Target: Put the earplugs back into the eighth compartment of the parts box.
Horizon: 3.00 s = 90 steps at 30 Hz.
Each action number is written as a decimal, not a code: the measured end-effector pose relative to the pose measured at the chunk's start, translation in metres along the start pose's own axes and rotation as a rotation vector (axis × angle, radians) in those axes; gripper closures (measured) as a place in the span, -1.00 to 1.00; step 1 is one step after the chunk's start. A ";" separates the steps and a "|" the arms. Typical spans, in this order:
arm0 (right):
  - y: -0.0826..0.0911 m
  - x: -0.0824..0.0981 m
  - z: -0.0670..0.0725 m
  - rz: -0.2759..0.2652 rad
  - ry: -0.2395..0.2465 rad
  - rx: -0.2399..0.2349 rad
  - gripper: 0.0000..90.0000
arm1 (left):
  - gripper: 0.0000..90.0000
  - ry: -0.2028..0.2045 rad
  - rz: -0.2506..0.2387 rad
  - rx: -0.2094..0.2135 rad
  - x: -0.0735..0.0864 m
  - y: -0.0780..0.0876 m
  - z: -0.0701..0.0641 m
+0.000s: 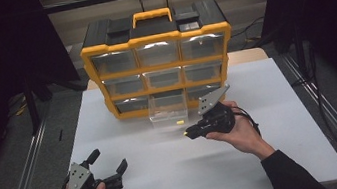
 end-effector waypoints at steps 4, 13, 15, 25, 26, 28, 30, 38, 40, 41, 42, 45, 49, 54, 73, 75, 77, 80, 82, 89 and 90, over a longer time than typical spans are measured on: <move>0.003 -0.009 -0.001 -0.020 0.012 0.005 0.80 | -0.94 -0.002 0.001 0.001 0.000 0.000 0.000; 0.004 -0.028 -0.002 -0.034 0.042 0.014 0.80 | -0.93 -0.001 -0.002 -0.005 0.000 0.000 0.000; 0.005 -0.033 -0.003 -0.038 0.043 0.017 0.80 | -0.93 0.001 -0.001 -0.005 0.000 0.000 0.000; 0.012 -0.053 -0.015 -0.036 0.043 0.048 0.80 | -0.93 -0.009 0.001 -0.005 0.000 0.000 0.001; 0.013 -0.055 -0.017 -0.038 0.045 0.054 0.80 | -0.93 -0.009 0.002 -0.006 0.000 0.001 0.001; 0.016 -0.059 -0.019 -0.059 0.040 0.055 0.80 | -0.93 -0.008 0.001 -0.006 0.000 0.001 0.001; 0.016 -0.062 -0.022 -0.057 0.039 0.070 0.80 | -0.93 -0.009 0.003 -0.005 0.000 0.001 0.001; 0.017 -0.068 -0.036 -0.045 0.024 0.087 0.80 | -0.93 -0.003 0.002 -0.001 0.000 0.001 0.001; 0.017 -0.068 -0.039 -0.037 0.017 0.091 0.80 | -0.93 -0.002 0.002 -0.001 0.000 0.001 0.001; 0.016 -0.069 -0.041 -0.032 0.018 0.093 0.80 | -0.94 -0.006 0.001 -0.003 0.000 0.001 0.002; 0.016 -0.070 -0.042 -0.025 0.020 0.097 0.80 | -0.93 -0.008 0.001 -0.004 0.000 0.001 0.002; 0.017 -0.075 -0.045 -0.017 0.025 0.106 0.80 | -0.93 -0.007 0.000 -0.003 0.000 0.001 0.001; 0.016 -0.083 -0.048 0.000 0.029 0.119 0.80 | -0.93 -0.005 0.000 -0.002 0.000 0.000 0.001; 0.011 -0.092 -0.050 0.042 0.041 0.132 0.80 | -0.93 -0.002 0.000 -0.003 0.000 0.000 0.001; -0.009 -0.106 -0.072 0.167 0.020 0.163 0.80 | -0.94 -0.003 0.000 -0.003 0.000 0.001 0.001; -0.012 -0.107 -0.074 0.186 0.028 0.164 0.80 | -0.93 -0.004 -0.001 -0.003 0.000 0.001 0.002; -0.015 -0.107 -0.075 0.197 0.027 0.166 0.80 | -0.93 -0.003 -0.001 -0.003 0.000 0.001 0.002; -0.019 -0.105 -0.078 0.214 0.017 0.168 0.80 | -0.94 0.001 -0.004 -0.004 0.000 0.001 0.002; -0.022 -0.102 -0.081 0.234 0.009 0.172 0.80 | -0.94 0.003 -0.004 -0.004 0.000 0.001 0.002; -0.033 -0.093 -0.086 0.304 0.015 0.157 0.79 | -0.93 0.004 -0.004 -0.002 0.000 0.000 0.002; -0.035 -0.092 -0.086 0.314 0.019 0.157 0.79 | -0.94 0.004 -0.004 -0.002 0.000 0.001 0.002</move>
Point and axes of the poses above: each handheld gripper's, and its own axes: y roughly backward along the jaws, x roughly out of its underside, z roughly to its left, the point moved 5 cm from there along -y, roughly forward along the jaws, and after that the axes turned 4 degrees about -z, right-handed, at the moved point
